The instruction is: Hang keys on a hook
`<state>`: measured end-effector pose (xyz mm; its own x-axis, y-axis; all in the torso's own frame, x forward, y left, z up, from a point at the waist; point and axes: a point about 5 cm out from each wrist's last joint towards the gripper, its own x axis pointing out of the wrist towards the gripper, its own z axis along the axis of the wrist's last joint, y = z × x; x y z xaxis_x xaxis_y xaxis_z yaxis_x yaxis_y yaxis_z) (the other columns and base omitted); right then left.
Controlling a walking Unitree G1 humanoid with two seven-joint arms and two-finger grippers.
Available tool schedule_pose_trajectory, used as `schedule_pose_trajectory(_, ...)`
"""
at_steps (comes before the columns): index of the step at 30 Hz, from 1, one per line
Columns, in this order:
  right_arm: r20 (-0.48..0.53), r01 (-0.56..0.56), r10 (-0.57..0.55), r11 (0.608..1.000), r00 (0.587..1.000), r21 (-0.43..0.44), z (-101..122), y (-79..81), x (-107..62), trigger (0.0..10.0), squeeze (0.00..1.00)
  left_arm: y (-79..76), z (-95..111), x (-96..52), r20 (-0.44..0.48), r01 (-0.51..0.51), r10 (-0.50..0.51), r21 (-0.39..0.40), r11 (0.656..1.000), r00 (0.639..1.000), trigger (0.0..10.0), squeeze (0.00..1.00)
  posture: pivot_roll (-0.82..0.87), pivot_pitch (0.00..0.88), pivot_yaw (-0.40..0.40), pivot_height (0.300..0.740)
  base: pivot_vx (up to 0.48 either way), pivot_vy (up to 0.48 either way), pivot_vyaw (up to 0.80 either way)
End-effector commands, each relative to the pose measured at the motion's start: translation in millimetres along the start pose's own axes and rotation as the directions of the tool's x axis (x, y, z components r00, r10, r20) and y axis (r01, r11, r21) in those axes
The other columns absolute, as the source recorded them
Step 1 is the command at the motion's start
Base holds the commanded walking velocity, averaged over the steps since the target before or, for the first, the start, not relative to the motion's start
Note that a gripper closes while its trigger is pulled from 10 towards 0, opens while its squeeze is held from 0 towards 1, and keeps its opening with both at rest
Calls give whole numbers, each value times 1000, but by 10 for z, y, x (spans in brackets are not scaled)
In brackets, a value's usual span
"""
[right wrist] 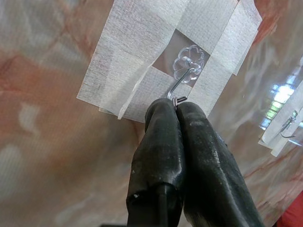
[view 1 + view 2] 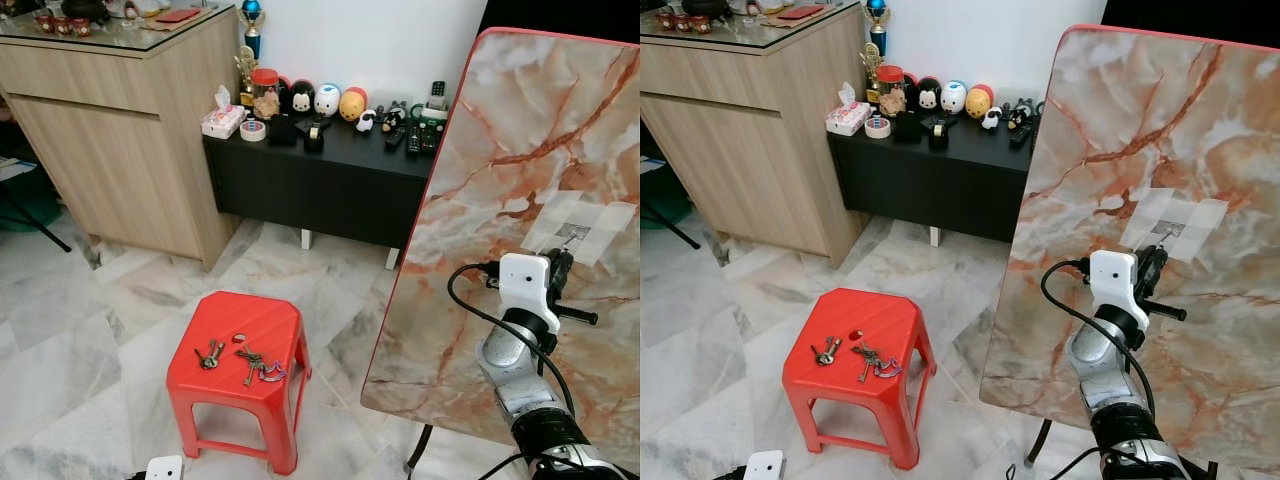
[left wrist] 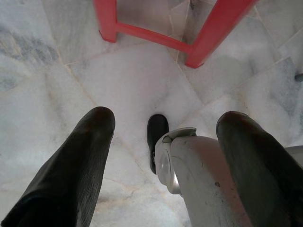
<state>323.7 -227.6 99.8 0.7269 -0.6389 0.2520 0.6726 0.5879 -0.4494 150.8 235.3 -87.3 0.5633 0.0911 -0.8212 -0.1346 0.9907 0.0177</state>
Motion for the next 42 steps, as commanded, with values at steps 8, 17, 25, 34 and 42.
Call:
schedule_pose_trajectory(8,1,-27,27,998,1000,53,32,10,31,10000,0,1,-18,-4,-5,2,-2,-1,1000,1000,10000,0,5,0,-66,740,0,0,0)
schedule_pose_trajectory(17,5,-36,36,995,999,88,63,31,12,10000,1000,-12,-19,-2,-5,4,-4,-2,1000,1000,10000,0,6,0,-66,740,0,0,0)
schedule_pose_trajectory(25,13,-65,64,993,998,95,46,52,-24,10000,835,-8,-26,-4,-5,3,-3,-2,1000,1000,10000,0,6,0,-66,740,0,0,0)
schedule_pose_trajectory(34,15,-233,233,959,972,162,-144,123,-334,10000,0,-1,-32,-8,-5,1,-1,0,1000,1000,10000,0,5,0,-75,740,0,0,0)
schedule_pose_trajectory(42,-296,-382,484,859,823,341,-798,212,-932,10000,0,6,-28,-8,-4,-2,2,5,1000,1000,10000,0,3,0,-71,740,0,0,0)
